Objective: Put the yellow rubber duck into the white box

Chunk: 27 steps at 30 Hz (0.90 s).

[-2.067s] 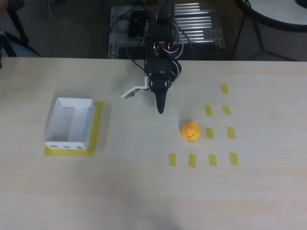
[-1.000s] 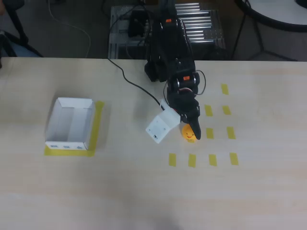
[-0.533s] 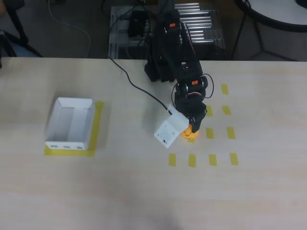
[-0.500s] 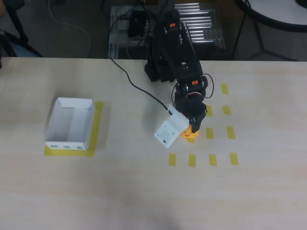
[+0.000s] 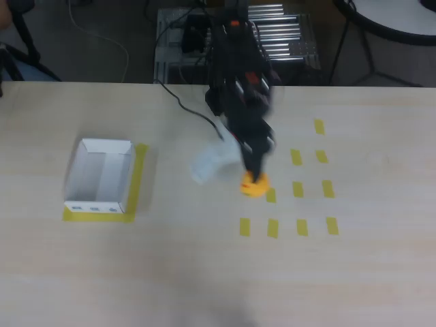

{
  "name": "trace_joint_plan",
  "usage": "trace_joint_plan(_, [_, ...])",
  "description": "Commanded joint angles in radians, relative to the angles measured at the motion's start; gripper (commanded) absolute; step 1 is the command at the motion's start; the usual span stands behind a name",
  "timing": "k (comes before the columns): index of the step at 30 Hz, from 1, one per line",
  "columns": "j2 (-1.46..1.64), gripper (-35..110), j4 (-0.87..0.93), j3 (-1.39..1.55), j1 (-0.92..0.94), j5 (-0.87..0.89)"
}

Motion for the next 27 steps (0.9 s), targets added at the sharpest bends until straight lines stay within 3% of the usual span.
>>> trace_joint_plan(1, [0.348, 0, -0.048, -0.187, 0.453, 0.018])
trace_joint_plan(6, [0.360, 0, -0.146, -0.101, 0.834, -0.032])
trace_joint_plan(12, [0.187, 0, -0.377, 0.052, 1.066, -0.098])
trace_joint_plan(19, [-0.138, 0, -0.575, 0.091, 1.106, -0.255])
trace_joint_plan(27, [-0.353, 0, -0.549, 0.089, 1.048, -0.442])
